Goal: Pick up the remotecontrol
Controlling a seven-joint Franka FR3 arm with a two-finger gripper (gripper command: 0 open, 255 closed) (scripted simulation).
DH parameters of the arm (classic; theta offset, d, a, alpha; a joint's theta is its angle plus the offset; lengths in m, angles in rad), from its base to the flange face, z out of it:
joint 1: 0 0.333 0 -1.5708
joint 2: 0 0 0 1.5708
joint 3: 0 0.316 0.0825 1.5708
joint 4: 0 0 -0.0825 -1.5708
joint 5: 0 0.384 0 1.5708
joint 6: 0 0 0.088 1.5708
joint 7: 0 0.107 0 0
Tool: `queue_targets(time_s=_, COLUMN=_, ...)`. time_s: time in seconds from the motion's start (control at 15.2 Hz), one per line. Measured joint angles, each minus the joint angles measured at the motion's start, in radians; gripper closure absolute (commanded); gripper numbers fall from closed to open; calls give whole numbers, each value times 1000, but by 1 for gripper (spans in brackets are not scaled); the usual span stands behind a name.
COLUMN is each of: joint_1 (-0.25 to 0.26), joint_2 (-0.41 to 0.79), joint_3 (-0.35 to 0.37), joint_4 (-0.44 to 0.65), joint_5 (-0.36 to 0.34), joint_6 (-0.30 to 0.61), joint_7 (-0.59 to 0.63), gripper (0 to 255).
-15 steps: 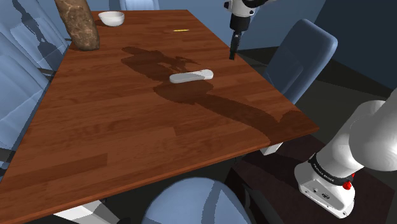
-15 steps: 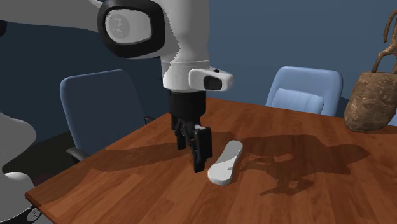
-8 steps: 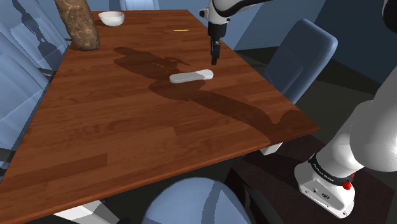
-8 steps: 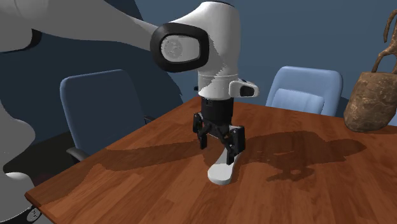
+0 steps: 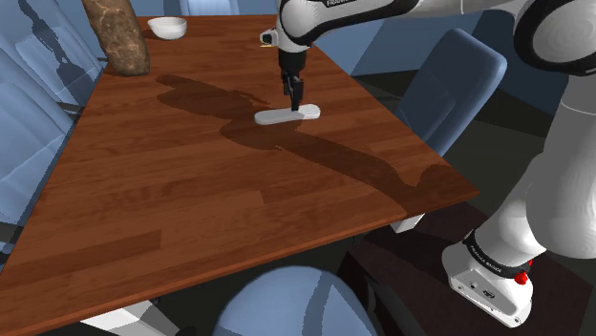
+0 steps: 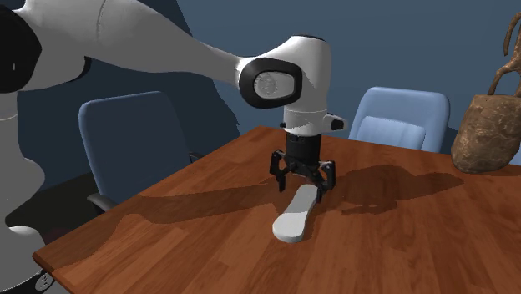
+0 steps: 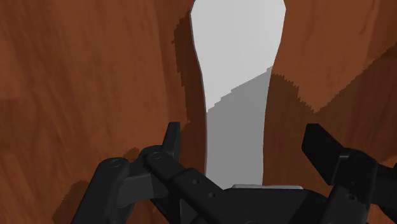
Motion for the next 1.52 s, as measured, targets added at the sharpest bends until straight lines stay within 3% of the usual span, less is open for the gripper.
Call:
queue_targets(time_s=0.46, joint_1=2, joint_2=32, joint_3=5, joint_4=-49, joint_5=-1, joint_6=80, joint_7=-10, gripper=0)
queue_targets(time_s=0.53, joint_1=2, joint_2=33, joint_3=4, joint_4=-52, joint_5=-1, joint_6=85, joint_7=-11, gripper=255)
queue_targets(time_s=1.19, joint_1=2, joint_2=33, joint_3=4, joint_4=-54, joint_5=-1, joint_6=89, joint_7=-12, gripper=255)
queue_targets(time_s=1.52, joint_1=1, joint_2=20, joint_3=4, joint_4=-21, joint_5=-1, joint_6=41, joint_7=-13, gripper=255)
